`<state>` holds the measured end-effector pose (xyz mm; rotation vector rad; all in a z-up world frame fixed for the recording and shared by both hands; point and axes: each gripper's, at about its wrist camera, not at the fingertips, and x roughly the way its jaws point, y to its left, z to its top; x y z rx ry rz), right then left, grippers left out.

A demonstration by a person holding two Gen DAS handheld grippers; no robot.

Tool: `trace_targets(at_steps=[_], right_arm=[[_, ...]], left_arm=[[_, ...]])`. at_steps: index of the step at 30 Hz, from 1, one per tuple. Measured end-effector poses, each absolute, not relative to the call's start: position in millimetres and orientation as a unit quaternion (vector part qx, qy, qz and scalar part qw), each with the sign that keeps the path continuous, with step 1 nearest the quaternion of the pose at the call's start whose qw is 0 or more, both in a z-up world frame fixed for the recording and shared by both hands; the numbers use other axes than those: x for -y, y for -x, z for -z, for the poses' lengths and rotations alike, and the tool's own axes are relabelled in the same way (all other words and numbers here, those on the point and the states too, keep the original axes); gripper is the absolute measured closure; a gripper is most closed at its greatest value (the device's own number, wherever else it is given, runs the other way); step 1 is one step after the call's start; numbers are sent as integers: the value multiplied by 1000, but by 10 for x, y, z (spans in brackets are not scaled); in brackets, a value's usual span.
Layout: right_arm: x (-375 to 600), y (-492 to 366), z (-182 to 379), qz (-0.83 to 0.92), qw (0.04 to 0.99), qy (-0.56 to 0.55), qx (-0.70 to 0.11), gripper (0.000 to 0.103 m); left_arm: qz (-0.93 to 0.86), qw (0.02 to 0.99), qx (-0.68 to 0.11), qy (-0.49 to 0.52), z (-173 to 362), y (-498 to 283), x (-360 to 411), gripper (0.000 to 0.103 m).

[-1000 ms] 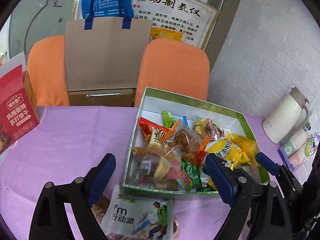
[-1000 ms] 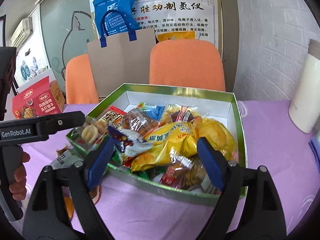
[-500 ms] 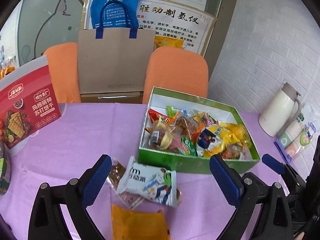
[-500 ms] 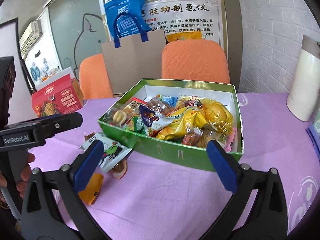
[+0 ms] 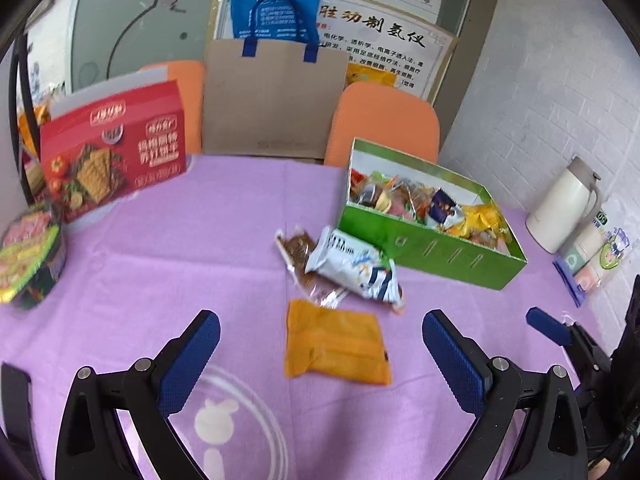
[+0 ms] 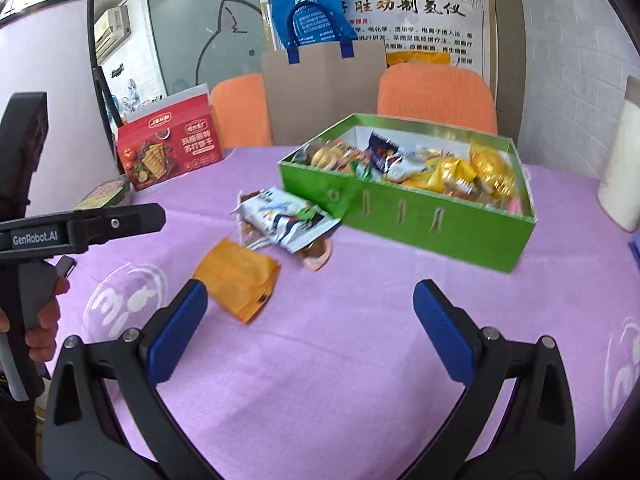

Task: Organize snacks
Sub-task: 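Grasp the orange packet with the left gripper while the right moves to the round chocolate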

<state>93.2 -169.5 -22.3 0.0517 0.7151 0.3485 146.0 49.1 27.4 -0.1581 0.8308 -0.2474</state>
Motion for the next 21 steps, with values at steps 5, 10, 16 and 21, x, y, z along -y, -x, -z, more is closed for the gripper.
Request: trace_targets(at_steps=[5,10,16,21], right_arm=[[1746,-856,366,-158,915,-50,-369,1],[1779,-806,423,-134,916,-40,-377,1],[1906,-876,472,-131,910,-72,-386,1],[1810,-985,512,-125,908,-38,-398,1]], left_arm=[[134,887,-430,98,-8,-1462,-594,0],[150,873,-456,82,237,-1626,-388,0],[163,861,-478,63,508,-1761,-231,32],[171,867,-465,50,494,-1684,-305,66]])
